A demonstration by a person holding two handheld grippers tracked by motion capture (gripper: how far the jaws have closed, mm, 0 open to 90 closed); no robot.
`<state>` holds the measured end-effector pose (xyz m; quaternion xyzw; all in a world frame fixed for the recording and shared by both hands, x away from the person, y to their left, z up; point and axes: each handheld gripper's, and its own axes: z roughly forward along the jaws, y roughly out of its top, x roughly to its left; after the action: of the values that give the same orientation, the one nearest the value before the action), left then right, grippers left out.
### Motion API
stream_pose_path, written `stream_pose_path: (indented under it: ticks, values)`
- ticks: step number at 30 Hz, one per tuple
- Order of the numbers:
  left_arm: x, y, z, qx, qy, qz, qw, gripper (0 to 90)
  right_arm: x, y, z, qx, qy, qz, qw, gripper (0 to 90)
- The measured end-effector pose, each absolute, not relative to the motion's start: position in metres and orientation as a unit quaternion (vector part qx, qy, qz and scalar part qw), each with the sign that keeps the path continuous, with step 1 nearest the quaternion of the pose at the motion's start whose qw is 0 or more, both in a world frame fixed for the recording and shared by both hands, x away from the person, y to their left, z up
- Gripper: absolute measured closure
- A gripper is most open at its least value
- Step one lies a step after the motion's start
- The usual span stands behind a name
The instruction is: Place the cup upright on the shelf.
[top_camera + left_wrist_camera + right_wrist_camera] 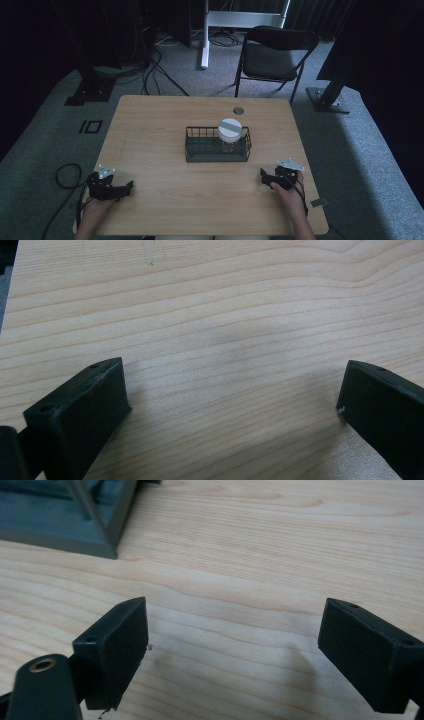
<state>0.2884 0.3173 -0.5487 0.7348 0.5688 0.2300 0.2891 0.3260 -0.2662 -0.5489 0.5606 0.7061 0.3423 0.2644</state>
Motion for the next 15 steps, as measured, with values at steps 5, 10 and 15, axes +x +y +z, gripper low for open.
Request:
stream_pose_path:
  ticks: [5,10,15]
  values:
    - [0.2884,0.3173,-0.5487,0.735,0.569,0.230,0.289,0.1,0.3275,-0.2732,-0.5494,0.582,0.694,0.335,0.260,12.3]
    - [0.2884,0.3173,-0.5487,0.735,0.569,0.230,0.289,0.1,0.3280,-0.2766,-0.5506,0.592,0.695,0.316,0.257,12.3]
    - [0.2884,0.3173,-0.5487,0.735,0.569,0.230,0.289,0.1,0.3294,-0.2767,-0.5516,0.591,0.703,0.306,0.250,12.3]
